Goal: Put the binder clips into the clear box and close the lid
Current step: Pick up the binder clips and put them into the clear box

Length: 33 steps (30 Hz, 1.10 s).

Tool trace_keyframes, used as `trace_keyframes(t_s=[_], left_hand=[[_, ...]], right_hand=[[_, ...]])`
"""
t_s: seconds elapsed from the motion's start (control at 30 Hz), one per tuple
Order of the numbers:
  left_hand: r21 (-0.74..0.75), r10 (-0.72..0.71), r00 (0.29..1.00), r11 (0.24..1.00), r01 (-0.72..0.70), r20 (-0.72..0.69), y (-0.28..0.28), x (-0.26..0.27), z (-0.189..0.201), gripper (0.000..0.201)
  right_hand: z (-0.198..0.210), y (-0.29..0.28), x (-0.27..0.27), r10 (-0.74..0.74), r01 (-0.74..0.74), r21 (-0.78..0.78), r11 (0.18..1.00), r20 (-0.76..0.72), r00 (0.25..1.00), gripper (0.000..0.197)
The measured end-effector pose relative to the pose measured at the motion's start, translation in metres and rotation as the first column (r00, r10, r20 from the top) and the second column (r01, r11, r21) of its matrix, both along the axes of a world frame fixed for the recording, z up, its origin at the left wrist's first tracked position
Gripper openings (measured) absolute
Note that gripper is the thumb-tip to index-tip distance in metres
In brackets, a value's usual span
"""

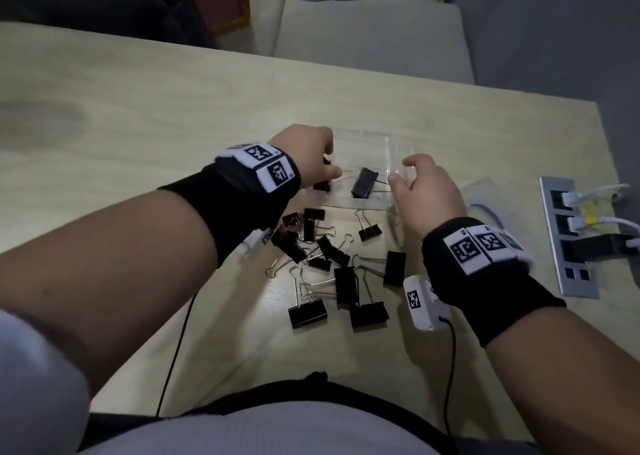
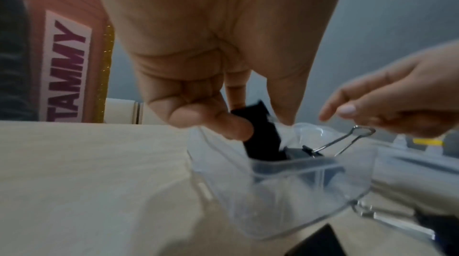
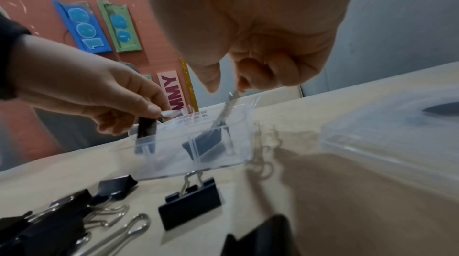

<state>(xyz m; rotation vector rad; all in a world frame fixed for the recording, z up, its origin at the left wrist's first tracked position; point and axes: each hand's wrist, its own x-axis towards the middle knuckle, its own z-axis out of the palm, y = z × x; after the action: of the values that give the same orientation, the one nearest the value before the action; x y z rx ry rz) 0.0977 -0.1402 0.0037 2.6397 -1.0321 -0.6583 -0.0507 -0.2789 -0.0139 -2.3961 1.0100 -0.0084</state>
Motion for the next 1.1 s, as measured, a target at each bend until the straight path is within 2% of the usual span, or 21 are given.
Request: trace_keyframes(t_s=[0.1,0.17,0.2,0.23,0.3,0.37,0.4,0.53,0.67,0.73,0.83,0.93,1.0,1.1], left_hand=[[0.012,-0.039,0.997,0.999,0.038,0.073,-0.002,0.0,-0.009,0.047],[-0.029,-0.038,0.995,0.999,0.041,0.097,0.001,-0.003,-0.014,0.043],[-0.036,-0.051,0.993,0.998,0.056,0.106,0.003,-0.004,-0.015,0.037],[-0.026,-0.074,0.99,0.997,0.077,0.117,0.004,-0.005,-0.015,0.031],[0.017,-0.124,0.983,0.992,0.123,0.137,0.006,-0.005,-0.014,0.024],[0.046,-0.169,0.975,0.985,0.163,0.144,0.006,-0.003,-0.012,0.025],[0.051,-0.185,0.973,0.983,0.179,0.135,0.006,-0.002,-0.011,0.025],[0.072,-0.22,0.97,0.974,0.214,0.1,0.003,0.002,-0.009,0.026],[0.049,-0.162,0.971,0.987,0.156,0.176,0.002,0.008,-0.009,0.025],[0.076,-0.176,0.964,0.984,0.164,0.202,0.004,0.009,-0.011,0.027],[0.156,-0.306,0.912,0.95,0.272,0.272,0.009,0.006,-0.018,0.027],[0.145,-0.345,0.88,0.938,0.314,0.327,0.014,0.003,-0.022,0.027],[0.145,-0.366,0.862,0.931,0.336,0.35,0.016,0.003,-0.021,0.026],[0.18,-0.402,0.843,0.916,0.36,0.359,0.016,0.002,-0.02,0.026]], right_hand=[[0.005,0.007,-0.012,0.037,-0.037,-0.015,0.999,0.022,0.999,0.027],[0.006,0.019,-0.023,0.231,-0.231,0.006,0.973,0.028,0.973,0.011],[0.007,0.027,-0.029,0.36,-0.36,0.035,0.932,0.0,0.933,0.007],[0.008,0.035,-0.036,0.486,-0.481,0.08,0.873,-0.057,0.872,0.01],[0.007,0.052,-0.049,0.652,-0.638,0.14,0.757,-0.213,0.728,0.033],[0.0,0.066,-0.058,0.7,-0.719,0.084,0.69,-0.331,0.633,0.056],[-0.005,0.072,-0.061,0.7,-0.736,0.054,0.675,-0.364,0.615,0.06],[-0.017,0.081,-0.064,0.693,-0.724,0.026,0.689,-0.318,0.647,0.053],[-0.007,0.071,-0.063,0.695,-0.68,0.143,0.719,-0.14,0.706,0.047],[0.002,0.061,-0.062,0.667,-0.65,0.2,0.733,-0.026,0.745,0.044],[0.009,0.046,-0.058,0.543,-0.578,0.174,0.797,0.213,0.812,0.038],[0.014,0.03,-0.046,0.312,-0.41,0.193,0.892,0.396,0.864,0.029],[0.016,0.022,-0.035,0.205,-0.312,0.186,0.932,0.44,0.874,0.025],[0.013,0.012,-0.016,0.212,-0.275,0.117,0.954,0.383,0.899,0.026]])
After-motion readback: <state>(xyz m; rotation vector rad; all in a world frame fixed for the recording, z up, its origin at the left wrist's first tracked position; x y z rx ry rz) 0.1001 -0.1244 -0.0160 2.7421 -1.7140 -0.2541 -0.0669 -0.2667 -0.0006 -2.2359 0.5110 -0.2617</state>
